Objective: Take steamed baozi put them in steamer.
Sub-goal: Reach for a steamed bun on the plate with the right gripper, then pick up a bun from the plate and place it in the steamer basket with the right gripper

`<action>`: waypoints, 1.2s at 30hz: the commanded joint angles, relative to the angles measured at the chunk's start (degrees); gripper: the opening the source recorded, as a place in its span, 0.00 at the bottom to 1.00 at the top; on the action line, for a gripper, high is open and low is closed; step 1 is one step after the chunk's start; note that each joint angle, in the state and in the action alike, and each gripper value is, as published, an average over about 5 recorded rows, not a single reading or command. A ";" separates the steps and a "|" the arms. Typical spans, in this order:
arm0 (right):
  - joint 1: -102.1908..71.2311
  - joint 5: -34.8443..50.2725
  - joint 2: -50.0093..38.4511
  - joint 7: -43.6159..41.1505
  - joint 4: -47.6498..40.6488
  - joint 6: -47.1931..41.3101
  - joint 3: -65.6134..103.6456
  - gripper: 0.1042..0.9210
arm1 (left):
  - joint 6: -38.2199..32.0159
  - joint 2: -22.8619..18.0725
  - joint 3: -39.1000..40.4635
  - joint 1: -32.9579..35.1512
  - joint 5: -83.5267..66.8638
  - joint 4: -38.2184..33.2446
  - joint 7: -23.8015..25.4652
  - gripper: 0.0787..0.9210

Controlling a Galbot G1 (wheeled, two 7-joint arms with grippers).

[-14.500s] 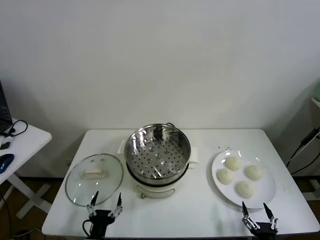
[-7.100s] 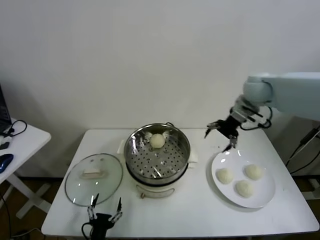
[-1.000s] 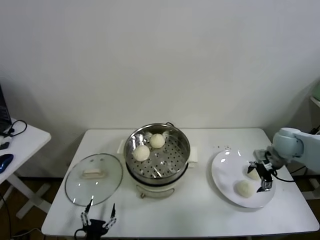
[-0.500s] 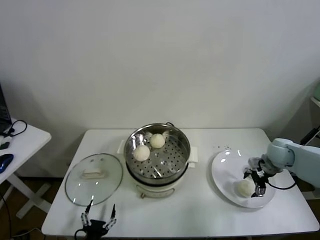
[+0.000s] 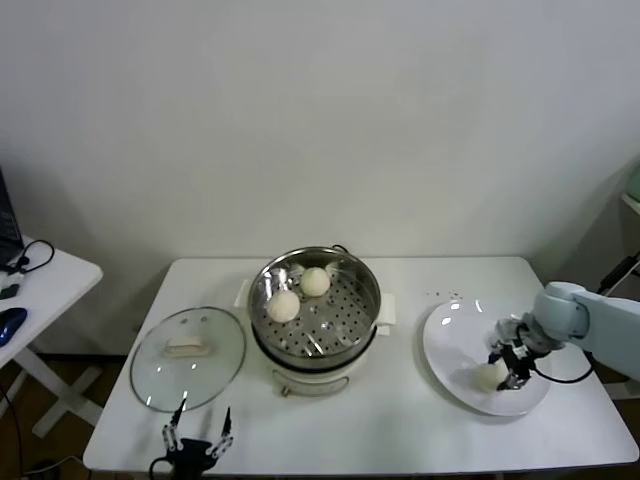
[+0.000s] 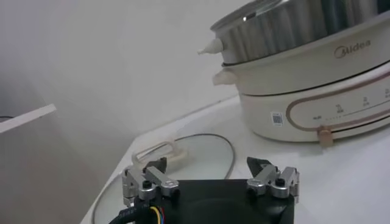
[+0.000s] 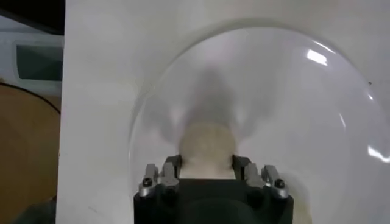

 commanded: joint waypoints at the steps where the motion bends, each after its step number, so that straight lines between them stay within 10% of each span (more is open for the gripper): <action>1: 17.36 1.99 -0.01 -0.72 5.52 1.31 -12.03 0.56 | -0.05 -0.80 0.22 0.06 0.02 -0.02 -0.02 0.88; 13: 57.30 10.84 14.06 -7.70 12.82 16.24 -29.02 0.56 | 0.02 -0.58 0.72 0.11 0.17 0.13 -0.07 0.88; 36: 31.81 -6.17 37.29 3.64 19.69 31.20 -9.00 0.56 | -0.55 -0.78 0.06 -0.05 0.13 0.50 -0.83 0.88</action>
